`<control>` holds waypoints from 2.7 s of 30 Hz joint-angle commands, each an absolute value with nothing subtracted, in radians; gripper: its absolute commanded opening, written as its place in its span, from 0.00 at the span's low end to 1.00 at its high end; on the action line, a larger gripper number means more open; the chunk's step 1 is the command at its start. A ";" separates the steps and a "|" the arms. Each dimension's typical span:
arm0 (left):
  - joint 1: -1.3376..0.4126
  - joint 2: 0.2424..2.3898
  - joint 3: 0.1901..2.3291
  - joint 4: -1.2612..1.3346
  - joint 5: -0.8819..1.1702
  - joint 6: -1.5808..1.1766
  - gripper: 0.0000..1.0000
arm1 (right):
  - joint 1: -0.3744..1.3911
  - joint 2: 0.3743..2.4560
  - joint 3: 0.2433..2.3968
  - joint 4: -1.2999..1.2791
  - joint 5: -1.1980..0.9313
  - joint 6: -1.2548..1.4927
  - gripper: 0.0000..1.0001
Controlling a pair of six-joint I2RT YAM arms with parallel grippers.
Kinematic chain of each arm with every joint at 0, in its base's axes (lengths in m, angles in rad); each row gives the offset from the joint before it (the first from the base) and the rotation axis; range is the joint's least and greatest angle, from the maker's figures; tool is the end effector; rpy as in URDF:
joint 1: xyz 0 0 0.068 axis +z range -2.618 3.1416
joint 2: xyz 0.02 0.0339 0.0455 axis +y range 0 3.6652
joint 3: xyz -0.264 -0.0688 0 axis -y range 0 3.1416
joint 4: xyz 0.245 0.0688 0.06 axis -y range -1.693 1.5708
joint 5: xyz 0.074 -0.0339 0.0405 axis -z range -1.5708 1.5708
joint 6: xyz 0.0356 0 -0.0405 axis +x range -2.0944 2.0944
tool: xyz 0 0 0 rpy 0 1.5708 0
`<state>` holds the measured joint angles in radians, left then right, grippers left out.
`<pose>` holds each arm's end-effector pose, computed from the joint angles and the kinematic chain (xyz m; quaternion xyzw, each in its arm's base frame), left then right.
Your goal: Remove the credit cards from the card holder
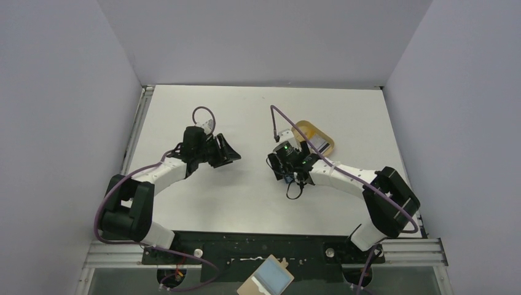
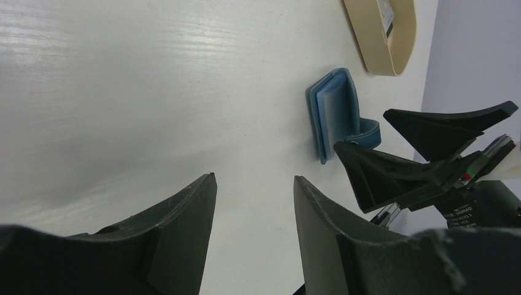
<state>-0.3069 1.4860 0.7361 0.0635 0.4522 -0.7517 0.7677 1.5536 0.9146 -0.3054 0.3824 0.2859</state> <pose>0.2811 -0.1054 0.1863 -0.1007 0.8803 -0.3855 0.2577 0.2327 0.2062 0.1928 -0.1660 0.9210 -0.0042 0.3524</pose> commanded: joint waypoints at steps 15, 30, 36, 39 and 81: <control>-0.309 1.490 0.758 0.115 0.466 -0.729 0.47 | 0.688 1.627 0.929 -0.294 0.230 0.292 0.84; -0.304 1.493 0.749 0.112 0.463 -0.726 0.47 | 0.671 1.694 0.912 -0.269 0.146 0.295 0.69; -0.304 1.490 0.743 0.110 0.465 -0.724 0.47 | 0.656 1.712 0.901 -0.259 0.098 0.304 0.51; -0.304 1.492 0.744 0.110 0.465 -0.723 0.47 | 0.649 1.717 0.893 -0.249 0.073 0.314 0.39; -0.456 1.656 0.475 0.995 0.265 -1.045 0.48 | 0.420 1.712 0.626 0.881 -0.570 1.061 0.06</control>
